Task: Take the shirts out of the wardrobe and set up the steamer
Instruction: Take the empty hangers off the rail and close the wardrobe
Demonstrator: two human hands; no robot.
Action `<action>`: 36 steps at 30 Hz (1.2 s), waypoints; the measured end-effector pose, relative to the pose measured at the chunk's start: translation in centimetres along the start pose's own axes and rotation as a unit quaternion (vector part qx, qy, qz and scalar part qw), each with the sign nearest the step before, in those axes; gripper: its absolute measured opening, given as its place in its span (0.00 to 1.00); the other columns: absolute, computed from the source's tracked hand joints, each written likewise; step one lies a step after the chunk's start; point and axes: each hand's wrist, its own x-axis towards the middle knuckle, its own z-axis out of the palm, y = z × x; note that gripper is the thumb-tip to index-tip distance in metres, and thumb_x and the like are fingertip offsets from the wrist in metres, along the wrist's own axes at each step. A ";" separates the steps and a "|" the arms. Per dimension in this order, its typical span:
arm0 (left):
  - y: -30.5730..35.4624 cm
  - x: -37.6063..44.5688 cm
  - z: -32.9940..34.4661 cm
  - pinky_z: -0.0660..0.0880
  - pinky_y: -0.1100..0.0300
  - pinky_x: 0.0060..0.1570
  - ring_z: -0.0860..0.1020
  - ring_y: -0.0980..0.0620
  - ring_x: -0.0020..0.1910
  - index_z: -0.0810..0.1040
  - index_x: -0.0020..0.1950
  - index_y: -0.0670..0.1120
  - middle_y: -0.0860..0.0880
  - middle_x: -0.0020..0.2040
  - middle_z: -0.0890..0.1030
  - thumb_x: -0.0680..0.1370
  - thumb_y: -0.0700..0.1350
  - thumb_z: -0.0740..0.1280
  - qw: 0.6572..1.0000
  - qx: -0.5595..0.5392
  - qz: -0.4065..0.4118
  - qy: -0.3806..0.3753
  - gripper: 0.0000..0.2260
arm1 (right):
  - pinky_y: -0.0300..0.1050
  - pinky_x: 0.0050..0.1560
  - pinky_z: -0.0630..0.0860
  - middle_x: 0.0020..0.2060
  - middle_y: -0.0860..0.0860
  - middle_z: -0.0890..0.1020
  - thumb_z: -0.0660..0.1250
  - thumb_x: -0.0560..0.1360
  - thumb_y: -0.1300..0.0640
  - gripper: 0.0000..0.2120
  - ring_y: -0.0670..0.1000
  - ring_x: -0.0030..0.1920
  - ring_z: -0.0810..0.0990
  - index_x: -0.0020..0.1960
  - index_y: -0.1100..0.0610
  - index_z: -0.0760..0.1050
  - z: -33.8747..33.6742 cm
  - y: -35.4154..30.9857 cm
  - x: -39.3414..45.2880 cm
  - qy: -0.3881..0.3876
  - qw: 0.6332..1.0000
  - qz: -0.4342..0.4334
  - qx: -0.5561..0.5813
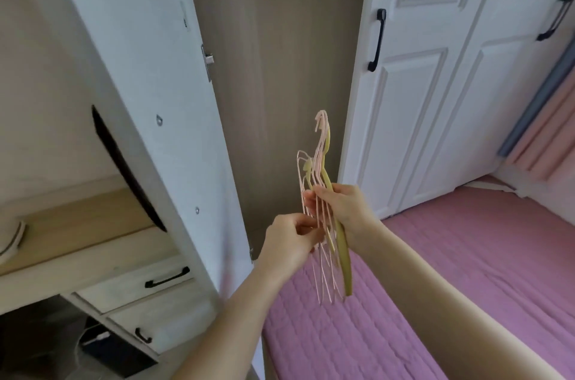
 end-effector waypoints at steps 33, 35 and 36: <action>0.3 -18.1 -12.5 0.80 0.59 0.46 0.82 0.49 0.40 0.82 0.48 0.41 0.44 0.40 0.84 0.80 0.40 0.63 0.977 -0.068 0.079 0.189 0.08 | 0.41 0.32 0.73 0.36 0.55 0.74 0.67 0.77 0.54 0.10 0.50 0.32 0.73 0.54 0.54 0.68 5.8 5.1 -19.2 0.055 0.983 -0.167 -0.046; 0.9 -17.7 -13.3 0.80 0.56 0.48 0.82 0.48 0.41 0.81 0.50 0.41 0.46 0.41 0.83 0.80 0.40 0.64 0.972 -0.052 0.100 0.206 0.07 | 0.39 0.28 0.70 0.32 0.53 0.73 0.66 0.78 0.54 0.07 0.47 0.28 0.71 0.54 0.54 0.72 6.6 4.7 -19.5 0.051 0.985 -0.163 -0.006; 1.2 -17.4 -13.8 0.80 0.53 0.50 0.82 0.49 0.41 0.81 0.50 0.42 0.46 0.42 0.83 0.80 0.41 0.64 0.969 -0.049 0.108 0.215 0.06 | 0.38 0.26 0.69 0.31 0.52 0.72 0.66 0.78 0.55 0.05 0.47 0.27 0.70 0.52 0.55 0.74 7.0 4.6 -19.8 0.052 0.984 -0.168 0.005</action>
